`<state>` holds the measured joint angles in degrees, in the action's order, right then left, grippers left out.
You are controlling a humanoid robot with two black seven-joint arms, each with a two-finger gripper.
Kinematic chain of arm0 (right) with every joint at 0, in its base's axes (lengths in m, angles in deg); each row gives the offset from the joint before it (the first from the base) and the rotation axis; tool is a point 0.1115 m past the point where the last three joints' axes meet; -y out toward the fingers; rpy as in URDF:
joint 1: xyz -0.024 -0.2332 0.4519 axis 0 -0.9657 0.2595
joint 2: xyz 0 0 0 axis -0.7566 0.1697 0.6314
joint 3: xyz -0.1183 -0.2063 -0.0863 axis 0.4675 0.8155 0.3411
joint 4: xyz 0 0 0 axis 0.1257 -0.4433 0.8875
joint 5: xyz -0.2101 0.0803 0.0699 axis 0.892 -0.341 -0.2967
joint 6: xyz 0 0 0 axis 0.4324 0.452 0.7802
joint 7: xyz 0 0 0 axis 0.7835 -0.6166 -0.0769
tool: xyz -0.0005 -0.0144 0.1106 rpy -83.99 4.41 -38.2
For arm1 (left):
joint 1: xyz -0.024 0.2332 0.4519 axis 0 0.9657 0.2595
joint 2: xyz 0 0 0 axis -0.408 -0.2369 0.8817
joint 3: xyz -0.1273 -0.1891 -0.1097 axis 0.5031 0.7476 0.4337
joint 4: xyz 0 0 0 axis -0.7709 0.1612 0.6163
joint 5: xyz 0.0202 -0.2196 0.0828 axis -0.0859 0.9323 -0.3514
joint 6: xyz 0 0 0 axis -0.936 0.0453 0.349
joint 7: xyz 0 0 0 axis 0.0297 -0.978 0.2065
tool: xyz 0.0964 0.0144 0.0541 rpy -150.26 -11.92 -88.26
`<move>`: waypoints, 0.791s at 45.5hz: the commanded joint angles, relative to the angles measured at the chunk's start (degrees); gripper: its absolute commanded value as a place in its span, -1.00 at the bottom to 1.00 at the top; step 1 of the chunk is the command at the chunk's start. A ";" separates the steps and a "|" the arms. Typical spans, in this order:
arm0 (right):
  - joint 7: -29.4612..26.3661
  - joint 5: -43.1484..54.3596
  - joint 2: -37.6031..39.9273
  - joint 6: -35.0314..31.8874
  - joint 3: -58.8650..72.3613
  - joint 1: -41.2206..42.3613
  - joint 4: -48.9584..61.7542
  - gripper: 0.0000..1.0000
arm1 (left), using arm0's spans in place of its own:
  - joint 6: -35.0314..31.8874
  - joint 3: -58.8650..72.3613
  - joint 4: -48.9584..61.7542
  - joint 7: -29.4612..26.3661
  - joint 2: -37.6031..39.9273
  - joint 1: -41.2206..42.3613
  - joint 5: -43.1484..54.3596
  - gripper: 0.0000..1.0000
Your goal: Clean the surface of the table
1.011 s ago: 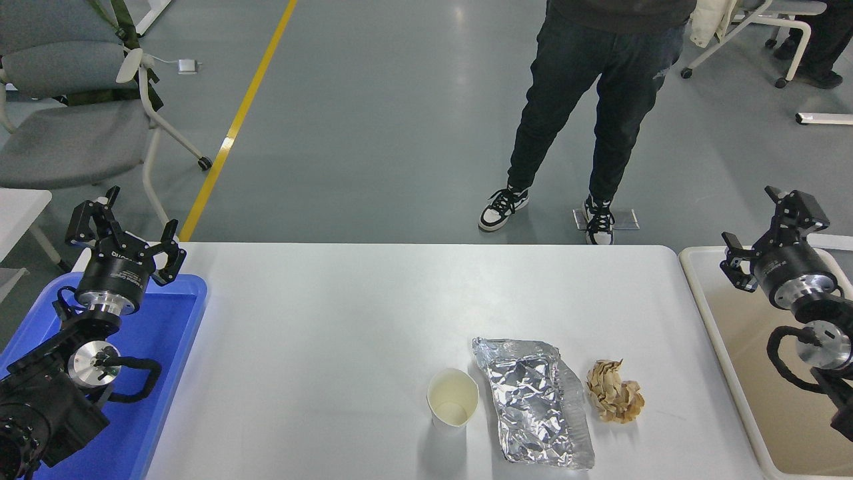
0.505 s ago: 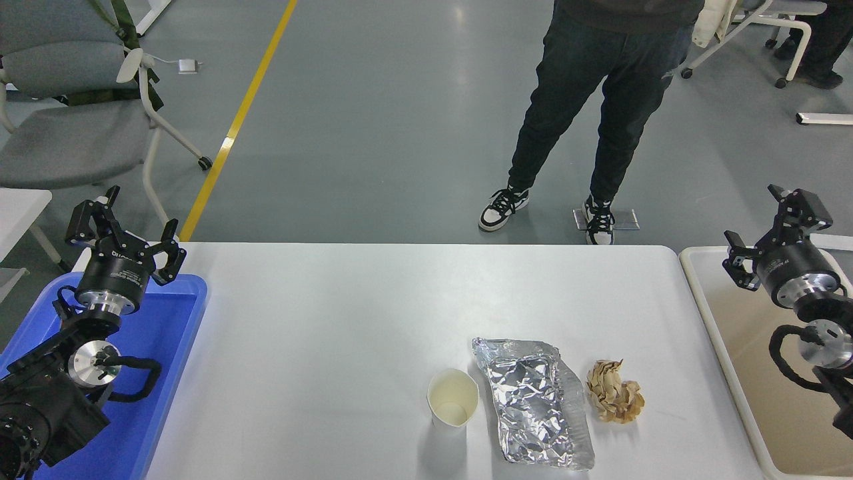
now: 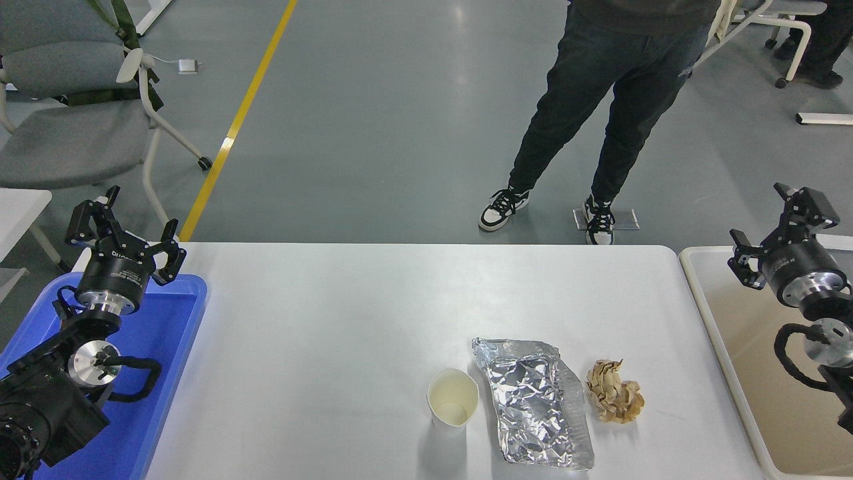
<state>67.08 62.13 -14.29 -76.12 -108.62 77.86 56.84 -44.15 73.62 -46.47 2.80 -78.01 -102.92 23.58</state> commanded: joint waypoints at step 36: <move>0.20 -3.23 3.94 -0.53 -0.18 -1.17 -6.51 1.00 | 0.18 0.00 0.00 0.00 0.00 -0.09 0.00 1.00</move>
<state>66.72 59.35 -13.61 -76.44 -108.74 77.44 55.92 -43.98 73.62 -46.42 2.80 -78.01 -103.01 23.58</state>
